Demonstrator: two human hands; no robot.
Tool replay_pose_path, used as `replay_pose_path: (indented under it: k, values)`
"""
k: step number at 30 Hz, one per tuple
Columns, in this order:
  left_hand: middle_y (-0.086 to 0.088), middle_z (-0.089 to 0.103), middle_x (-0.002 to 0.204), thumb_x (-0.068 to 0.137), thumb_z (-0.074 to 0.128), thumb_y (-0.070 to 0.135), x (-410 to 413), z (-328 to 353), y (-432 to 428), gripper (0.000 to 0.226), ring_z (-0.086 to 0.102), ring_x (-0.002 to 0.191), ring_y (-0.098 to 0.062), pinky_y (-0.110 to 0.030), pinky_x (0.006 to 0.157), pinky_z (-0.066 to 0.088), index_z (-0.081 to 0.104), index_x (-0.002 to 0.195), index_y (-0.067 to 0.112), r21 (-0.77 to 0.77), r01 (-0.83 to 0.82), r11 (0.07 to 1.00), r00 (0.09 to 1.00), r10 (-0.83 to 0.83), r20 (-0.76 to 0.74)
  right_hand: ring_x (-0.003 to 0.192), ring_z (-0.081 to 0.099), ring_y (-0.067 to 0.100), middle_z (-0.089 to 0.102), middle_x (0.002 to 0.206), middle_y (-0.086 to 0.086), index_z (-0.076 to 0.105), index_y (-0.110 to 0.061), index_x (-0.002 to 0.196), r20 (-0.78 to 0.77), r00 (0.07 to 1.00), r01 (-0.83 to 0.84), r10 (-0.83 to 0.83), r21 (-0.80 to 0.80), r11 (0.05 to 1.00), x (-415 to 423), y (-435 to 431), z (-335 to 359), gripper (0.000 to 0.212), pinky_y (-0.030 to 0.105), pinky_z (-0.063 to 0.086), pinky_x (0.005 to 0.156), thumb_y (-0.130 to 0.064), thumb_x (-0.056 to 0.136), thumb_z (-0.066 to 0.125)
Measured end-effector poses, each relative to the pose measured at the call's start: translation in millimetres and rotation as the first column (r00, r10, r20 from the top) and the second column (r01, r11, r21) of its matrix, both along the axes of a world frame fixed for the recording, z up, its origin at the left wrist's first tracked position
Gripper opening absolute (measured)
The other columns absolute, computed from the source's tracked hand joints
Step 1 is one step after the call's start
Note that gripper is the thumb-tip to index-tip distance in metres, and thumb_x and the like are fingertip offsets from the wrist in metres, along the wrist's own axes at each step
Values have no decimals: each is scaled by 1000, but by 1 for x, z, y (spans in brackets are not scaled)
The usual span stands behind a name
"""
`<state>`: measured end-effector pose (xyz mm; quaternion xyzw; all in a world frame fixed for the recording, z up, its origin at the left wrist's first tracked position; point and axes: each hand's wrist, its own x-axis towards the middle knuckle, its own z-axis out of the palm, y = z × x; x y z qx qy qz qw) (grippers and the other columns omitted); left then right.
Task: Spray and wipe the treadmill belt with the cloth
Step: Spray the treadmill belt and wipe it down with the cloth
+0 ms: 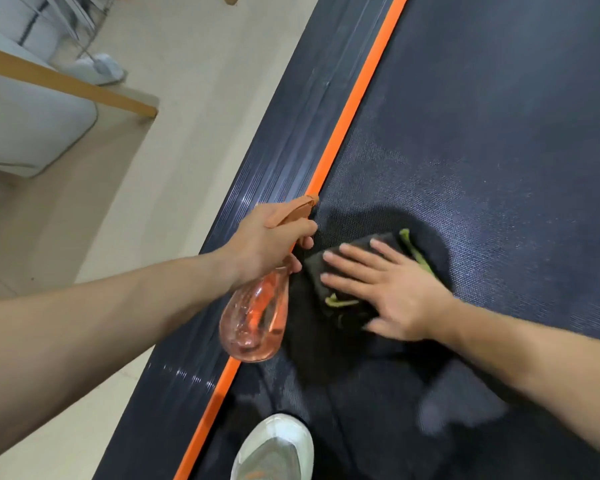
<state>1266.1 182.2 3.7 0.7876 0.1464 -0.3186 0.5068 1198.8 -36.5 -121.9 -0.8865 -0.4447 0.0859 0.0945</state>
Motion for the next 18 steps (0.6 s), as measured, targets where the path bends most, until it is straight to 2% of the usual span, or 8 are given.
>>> replay_pose_path:
  k: [2, 4, 6, 8, 10, 13, 15, 18]
  values:
    - [-14, 62, 84, 100, 62, 6, -1, -5, 4, 31, 59, 55, -16, -24, 44, 47, 68, 122, 28, -37, -34, 999, 999, 32, -43, 155, 15, 23, 18, 168, -2, 30, -31, 157, 4, 955, 296, -296, 4, 955, 67, -11, 3, 82, 50, 9, 122, -56, 83, 54]
    - [-15, 63, 86, 100, 63, 8, -1, -8, 6, 39, 59, 66, -24, -26, 46, 49, 66, 135, 24, -42, -28, 999, 997, 25, -72, 157, 7, 23, 10, 170, -2, 22, -31, 159, -10, 819, 573, -574, -44, 818, 117, -17, 11, 75, 50, 5, 124, -53, 93, 51]
    - [-16, 63, 86, 100, 63, 7, -1, -6, 5, 38, 58, 63, -21, -26, 47, 50, 67, 136, 18, -33, -6, 999, 997, 3, -78, 157, 5, 25, 9, 170, 1, 21, -29, 160, 12, 738, 674, -675, -43, 737, 111, -6, 11, 74, 52, 3, 124, -54, 95, 46]
    - [-16, 62, 85, 100, 62, 5, 1, -3, 4, 32, 59, 62, -15, -25, 46, 50, 69, 123, 25, -52, -2, 999, 998, -1, -68, 156, 10, 29, 14, 169, 4, 26, -28, 159, 29, 836, 549, -548, 4, 836, 54, 14, 7, 81, 53, 4, 123, -56, 88, 52]
    - [-15, 62, 86, 100, 62, 4, 1, -1, 4, 31, 59, 69, -17, -25, 45, 50, 68, 114, 31, -72, 1, 997, 998, -6, -63, 156, 12, 29, 17, 169, 3, 28, -30, 158, -2, 985, 171, -171, 18, 985, -26, 30, 2, 92, 52, 4, 122, -62, 76, 55]
    - [-16, 64, 88, 100, 64, 6, 0, 1, 1, 32, 62, 71, -12, -26, 47, 53, 65, 126, 25, -52, 111, 992, 992, -114, -56, 155, 11, 21, 17, 169, -3, 29, -35, 157, -16, 978, -206, 206, -32, 978, -61, 27, 2, 95, 47, 3, 123, -68, 71, 53]
    - [-15, 63, 89, 100, 64, 7, 1, 2, -2, 35, 63, 62, -6, -25, 48, 52, 63, 129, 25, -38, 139, 990, 989, -141, -47, 154, 14, 19, 18, 168, -5, 30, -35, 157, 9, 994, -113, 113, -23, 993, -18, 15, -1, 91, 47, 6, 123, -65, 74, 53]
    - [-16, 65, 93, 101, 64, 11, 4, 4, -3, 33, 66, 66, -7, -26, 53, 53, 61, 126, 33, -60, 156, 986, 986, -159, -54, 156, 8, 22, 11, 170, -5, 24, -35, 159, -41, 926, 373, -375, -42, 927, 66, -6, 11, 83, 50, 6, 124, -54, 86, 58]
